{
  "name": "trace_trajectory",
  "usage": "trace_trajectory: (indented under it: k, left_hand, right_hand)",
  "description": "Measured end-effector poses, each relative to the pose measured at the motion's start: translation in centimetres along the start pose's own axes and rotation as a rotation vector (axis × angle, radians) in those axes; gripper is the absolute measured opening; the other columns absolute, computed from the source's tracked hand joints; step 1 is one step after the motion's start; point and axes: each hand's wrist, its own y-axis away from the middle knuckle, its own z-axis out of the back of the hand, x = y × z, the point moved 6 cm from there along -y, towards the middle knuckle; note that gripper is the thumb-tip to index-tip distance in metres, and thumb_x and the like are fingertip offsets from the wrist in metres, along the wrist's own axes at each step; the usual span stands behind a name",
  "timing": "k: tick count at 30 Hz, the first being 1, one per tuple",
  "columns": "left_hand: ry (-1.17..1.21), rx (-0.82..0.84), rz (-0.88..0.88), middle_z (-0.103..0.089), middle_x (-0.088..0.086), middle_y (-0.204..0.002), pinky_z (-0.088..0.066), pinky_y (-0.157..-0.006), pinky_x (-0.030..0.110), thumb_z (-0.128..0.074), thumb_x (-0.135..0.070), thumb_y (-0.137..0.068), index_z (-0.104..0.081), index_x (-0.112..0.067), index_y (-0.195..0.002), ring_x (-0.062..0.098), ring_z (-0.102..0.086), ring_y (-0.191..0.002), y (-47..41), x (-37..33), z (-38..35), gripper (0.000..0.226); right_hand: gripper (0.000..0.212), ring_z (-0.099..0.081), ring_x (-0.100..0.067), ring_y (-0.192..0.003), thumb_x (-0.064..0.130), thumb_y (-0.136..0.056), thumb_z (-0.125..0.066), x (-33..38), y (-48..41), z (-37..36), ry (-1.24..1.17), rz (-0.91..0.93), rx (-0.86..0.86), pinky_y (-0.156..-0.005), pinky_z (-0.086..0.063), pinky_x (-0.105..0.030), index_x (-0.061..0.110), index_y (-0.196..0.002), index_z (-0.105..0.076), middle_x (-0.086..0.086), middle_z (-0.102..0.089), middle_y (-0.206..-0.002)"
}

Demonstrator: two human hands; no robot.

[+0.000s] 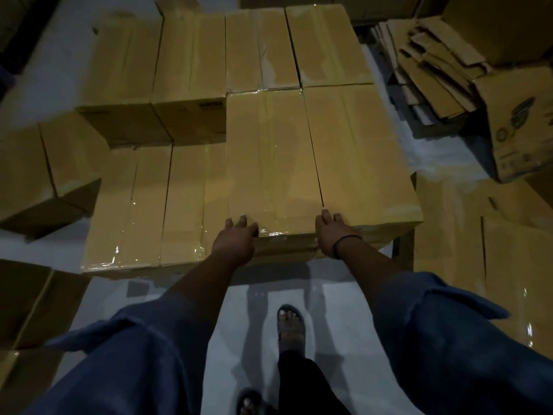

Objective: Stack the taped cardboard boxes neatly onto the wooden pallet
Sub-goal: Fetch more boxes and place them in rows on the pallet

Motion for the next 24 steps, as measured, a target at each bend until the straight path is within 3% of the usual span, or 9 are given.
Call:
trace_trajectory:
  k: [4,12,19,24]
  left_hand:
    - [0.058,0.023,0.058,-0.014,0.008,-0.172,-0.03,-0.121,0.053,-0.066,-0.033,-0.099,-0.029,-0.026,-0.161,0.042,-0.014,-0.156,4.8,-0.5,2.6,0.073]
    - [0.135,0.005,0.07,-0.032,0.008,-0.166,-0.041,-0.112,0.05,-0.062,-0.034,-0.101,-0.042,-0.024,-0.154,0.041,-0.03,-0.149,12.9,-1.3,6.7,0.058]
    - [0.188,-0.069,0.177,-0.032,0.008,-0.166,-0.044,-0.112,0.051,-0.061,-0.038,-0.1,-0.047,-0.024,-0.153,0.038,-0.033,-0.148,16.8,0.4,8.2,0.057]
    - [0.244,-0.147,0.277,-0.034,0.004,-0.165,-0.044,-0.112,0.048,-0.061,-0.041,-0.1,-0.047,-0.028,-0.152,0.033,-0.038,-0.146,19.4,2.5,9.7,0.056]
  right_hand:
    - [0.058,-0.012,-0.035,-0.154,0.018,-0.106,-0.044,1.6,3.5,2.5,-0.058,0.031,-0.051,-0.115,-0.033,-0.051,0.009,-0.158,-0.022,-0.013,-0.002,-0.17]
    - [0.057,-0.014,-0.032,-0.155,0.029,-0.106,-0.048,5.8,9.8,7.0,-0.19,0.108,-0.042,-0.122,-0.028,-0.044,0.012,-0.158,-0.03,-0.014,-0.011,-0.169]
    - [0.054,-0.021,-0.028,-0.152,0.029,-0.103,-0.053,11.3,11.8,9.8,-0.19,0.226,-0.084,-0.117,-0.034,-0.044,0.011,-0.153,-0.04,-0.012,-0.025,-0.165]
    - [0.055,-0.024,-0.029,-0.151,0.032,-0.103,-0.052,16.4,11.8,12.6,-0.15,0.34,-0.081,-0.119,-0.031,-0.042,0.013,-0.153,-0.04,-0.011,-0.029,-0.164]
